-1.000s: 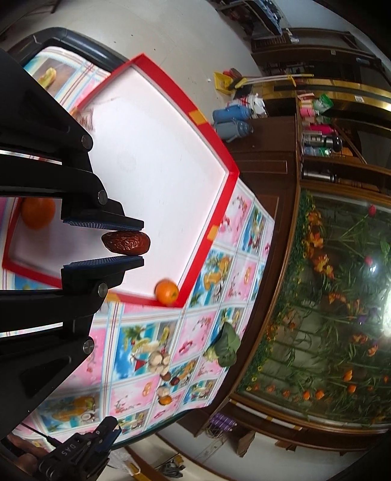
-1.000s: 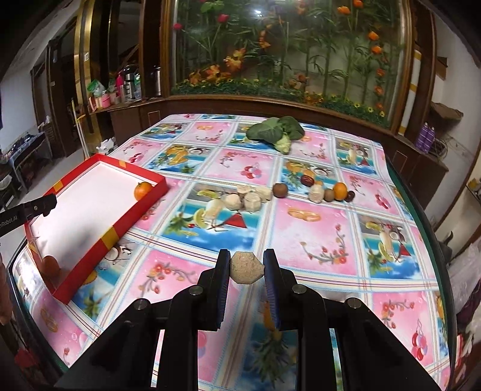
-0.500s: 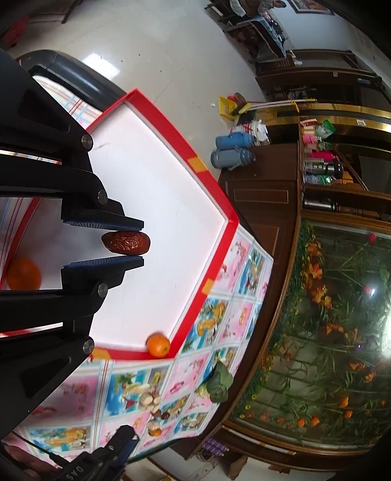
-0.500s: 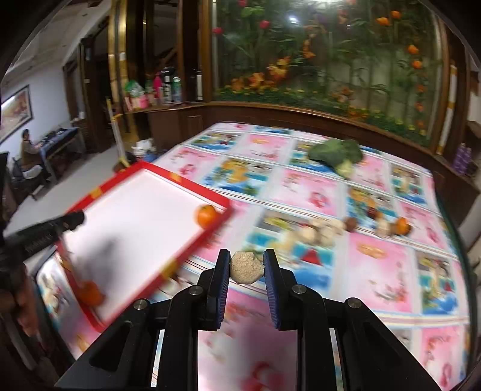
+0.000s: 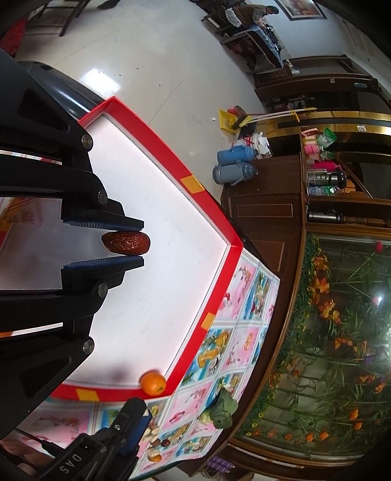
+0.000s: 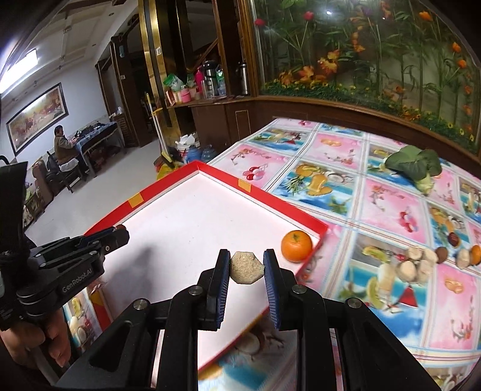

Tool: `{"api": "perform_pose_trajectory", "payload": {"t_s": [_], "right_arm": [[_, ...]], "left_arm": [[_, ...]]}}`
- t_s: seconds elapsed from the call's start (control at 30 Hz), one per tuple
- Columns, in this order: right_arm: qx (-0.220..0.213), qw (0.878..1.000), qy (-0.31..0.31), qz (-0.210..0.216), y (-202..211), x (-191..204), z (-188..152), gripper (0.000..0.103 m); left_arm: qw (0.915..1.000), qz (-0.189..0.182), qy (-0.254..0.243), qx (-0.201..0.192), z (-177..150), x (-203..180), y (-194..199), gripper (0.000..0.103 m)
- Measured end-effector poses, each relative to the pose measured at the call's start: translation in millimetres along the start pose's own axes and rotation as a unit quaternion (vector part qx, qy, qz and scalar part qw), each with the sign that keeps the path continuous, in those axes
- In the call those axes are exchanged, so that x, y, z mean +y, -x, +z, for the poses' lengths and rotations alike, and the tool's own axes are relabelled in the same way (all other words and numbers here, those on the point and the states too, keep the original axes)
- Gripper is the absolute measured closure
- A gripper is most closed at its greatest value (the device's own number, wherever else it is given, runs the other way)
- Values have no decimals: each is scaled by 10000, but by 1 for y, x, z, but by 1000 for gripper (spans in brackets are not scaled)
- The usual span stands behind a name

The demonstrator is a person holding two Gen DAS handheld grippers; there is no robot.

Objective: Organize fruits
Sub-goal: 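Carry the date and beige piece over the tray and open both tools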

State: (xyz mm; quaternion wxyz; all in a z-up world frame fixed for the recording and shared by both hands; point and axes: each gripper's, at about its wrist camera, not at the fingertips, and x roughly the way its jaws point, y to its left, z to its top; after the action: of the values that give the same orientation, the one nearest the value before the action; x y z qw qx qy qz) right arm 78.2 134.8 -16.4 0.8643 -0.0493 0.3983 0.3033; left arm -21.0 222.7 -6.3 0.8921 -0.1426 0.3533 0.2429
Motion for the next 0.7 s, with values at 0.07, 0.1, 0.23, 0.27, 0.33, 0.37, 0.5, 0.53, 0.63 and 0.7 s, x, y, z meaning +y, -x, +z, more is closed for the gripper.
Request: {"api": "perform_pose_trajectory", "payload": {"t_s": [0.07,0.1,0.23,0.27,0.33,0.37,0.5,0.53,0.63,0.7], "right_arm": [[31,10000,13,34,-6,2,0,80],[61,10000,15,57,-9,3,-1,80],[185,9997,-9,140,-21,3,-2,77],[227,9996,-27,178,-23,2,-3,77],[209,9995,-68,205,-22,0,-3,68],[165,9997,-76,184,-19,-2,-2,64],[-146,9997,-190,40,8,-19,-2,50],[-239,9993,-277,-27,18,-28,-4,47],[-516,9966,-558,-304,51,-59,-12,27],[-638,9937,-719,-575,72,-84,-21,13]], "left_arm": [[10000,21,-22,3,2,0,-5,87],[10000,50,-39,6,3,-1,-8,87],[9998,183,-57,9,5,-2,-18,85],[9998,213,-31,17,5,0,-19,67],[9993,336,83,-125,6,2,-18,26],[9987,418,132,-268,6,3,-14,24],[9961,580,257,-608,7,4,-1,23],[9958,548,333,-650,7,4,2,22],[9953,443,447,-742,5,-5,9,12],[9953,343,433,-790,2,-14,14,1]]}}
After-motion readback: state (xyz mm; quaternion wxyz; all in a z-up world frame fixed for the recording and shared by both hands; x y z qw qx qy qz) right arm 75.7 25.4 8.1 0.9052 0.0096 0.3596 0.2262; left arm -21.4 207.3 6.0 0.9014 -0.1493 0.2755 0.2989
